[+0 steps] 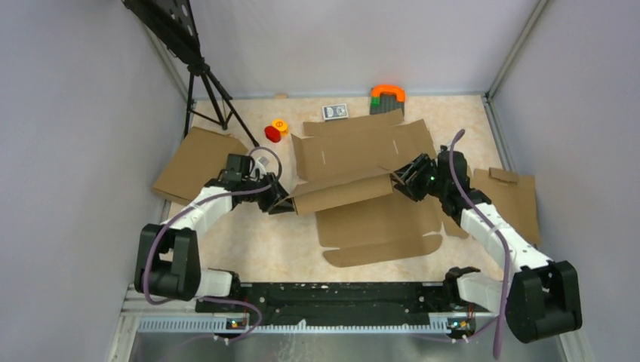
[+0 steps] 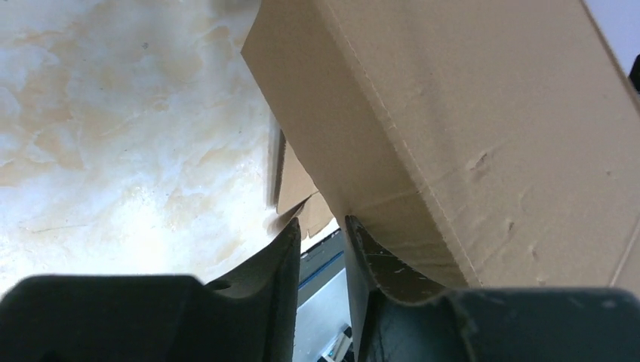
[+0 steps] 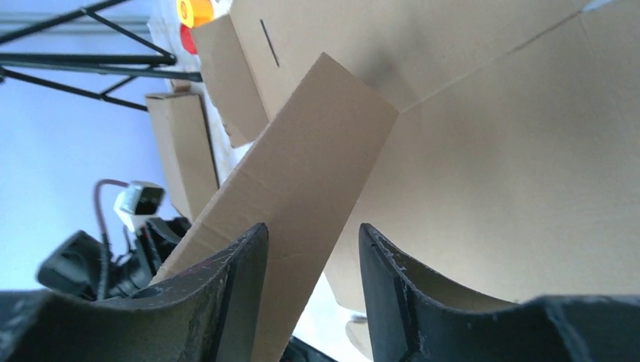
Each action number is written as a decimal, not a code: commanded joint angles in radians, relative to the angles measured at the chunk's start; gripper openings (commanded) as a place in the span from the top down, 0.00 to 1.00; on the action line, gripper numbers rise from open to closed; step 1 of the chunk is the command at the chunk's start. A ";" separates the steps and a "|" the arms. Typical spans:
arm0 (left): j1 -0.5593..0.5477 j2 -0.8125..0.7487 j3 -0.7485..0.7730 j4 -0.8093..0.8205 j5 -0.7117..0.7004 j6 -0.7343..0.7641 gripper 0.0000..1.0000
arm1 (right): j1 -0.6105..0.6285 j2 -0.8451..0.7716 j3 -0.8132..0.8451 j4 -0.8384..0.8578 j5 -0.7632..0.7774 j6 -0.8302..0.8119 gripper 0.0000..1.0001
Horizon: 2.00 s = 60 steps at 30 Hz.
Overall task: Fold the paper box
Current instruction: Close the paper box at the center of the board.
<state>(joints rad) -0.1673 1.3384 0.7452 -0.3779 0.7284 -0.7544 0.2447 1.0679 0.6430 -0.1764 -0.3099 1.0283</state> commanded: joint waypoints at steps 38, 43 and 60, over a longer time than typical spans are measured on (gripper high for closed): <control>0.145 -0.145 0.037 -0.260 -0.302 0.250 0.33 | 0.061 0.054 -0.005 -0.063 -0.018 -0.182 0.31; 0.146 -0.118 0.052 -0.295 -0.430 0.246 0.29 | 0.045 0.075 0.055 -0.207 0.252 -0.389 0.31; 0.058 -0.374 -0.027 -0.127 -0.252 0.234 0.26 | -0.058 0.281 0.240 0.020 -0.161 -0.582 0.20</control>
<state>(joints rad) -0.0612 0.9142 0.7475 -0.5552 0.3897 -0.5106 0.1993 1.2484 0.7853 -0.2863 -0.3176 0.4717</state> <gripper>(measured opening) 0.749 0.822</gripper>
